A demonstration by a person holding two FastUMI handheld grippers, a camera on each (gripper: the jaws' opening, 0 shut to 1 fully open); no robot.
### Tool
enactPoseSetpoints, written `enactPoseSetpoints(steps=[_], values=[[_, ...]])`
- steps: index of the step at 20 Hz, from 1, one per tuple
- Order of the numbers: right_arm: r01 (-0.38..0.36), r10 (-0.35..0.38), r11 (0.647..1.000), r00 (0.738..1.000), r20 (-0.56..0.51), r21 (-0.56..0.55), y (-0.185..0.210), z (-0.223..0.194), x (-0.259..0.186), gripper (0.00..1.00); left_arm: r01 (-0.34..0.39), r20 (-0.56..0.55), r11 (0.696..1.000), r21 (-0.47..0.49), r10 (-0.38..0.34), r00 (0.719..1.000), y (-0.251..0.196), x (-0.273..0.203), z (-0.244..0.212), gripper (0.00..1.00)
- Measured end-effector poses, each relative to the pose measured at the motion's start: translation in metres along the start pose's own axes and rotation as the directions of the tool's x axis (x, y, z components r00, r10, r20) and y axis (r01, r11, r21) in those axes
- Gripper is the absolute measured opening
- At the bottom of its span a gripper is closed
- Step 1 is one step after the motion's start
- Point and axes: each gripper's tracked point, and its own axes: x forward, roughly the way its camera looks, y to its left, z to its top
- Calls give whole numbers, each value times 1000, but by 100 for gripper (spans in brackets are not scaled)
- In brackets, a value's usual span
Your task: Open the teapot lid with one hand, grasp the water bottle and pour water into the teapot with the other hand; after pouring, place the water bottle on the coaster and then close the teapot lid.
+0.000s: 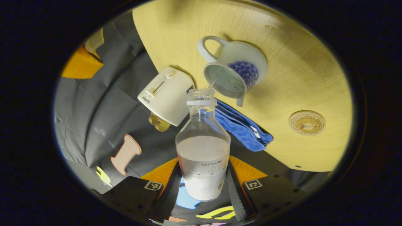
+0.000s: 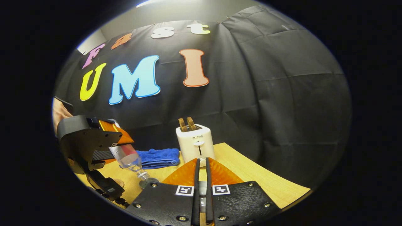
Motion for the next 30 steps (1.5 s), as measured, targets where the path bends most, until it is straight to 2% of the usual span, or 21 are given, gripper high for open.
enactPoseSetpoints(steps=[5,8,12,15,19,21,22,23,26,28,30], values=[[3,-3,1000,1000,-3,7,-2,-1,0,7,8,0,1000,-8,-8,1000,-2,0,2,84],[10,-10,1000,1000,1,0,-3,0,-1,7,38,14,995,-89,-37,999,-14,0,-2,84],[25,-25,1000,1000,16,-7,-6,5,-1,7,58,31,973,-221,-52,998,-30,-3,-20,84],[32,-32,999,999,14,-3,-7,3,-1,7,99,66,918,-383,-79,995,-47,-9,-29,85],[33,-33,999,999,5,-12,-5,0,0,7,83,78,814,-576,-46,996,-65,-13,-44,85],[28,-28,999,1000,0,-23,-2,-2,1,7,98,87,731,-676,-52,995,-81,-15,-50,85],[26,-26,999,1000,2,-30,0,-1,2,7,106,91,676,-729,-57,994,-90,-16,-51,85],[24,-24,999,1000,3,-35,2,-2,1,7,117,99,607,-786,-64,993,-99,-19,-54,85],[9,-10,999,1000,-7,-42,7,-5,3,7,98,93,352,-931,-32,995,-118,-20,-55,85],[1,-2,999,1000,-13,-43,11,-7,3,7,84,82,154,-984,-17,996,-128,-17,-53,85],[-10,9,999,1000,-16,-42,14,-8,3,7,72,72,-33,-997,-1,997,-134,-17,-49,85]])
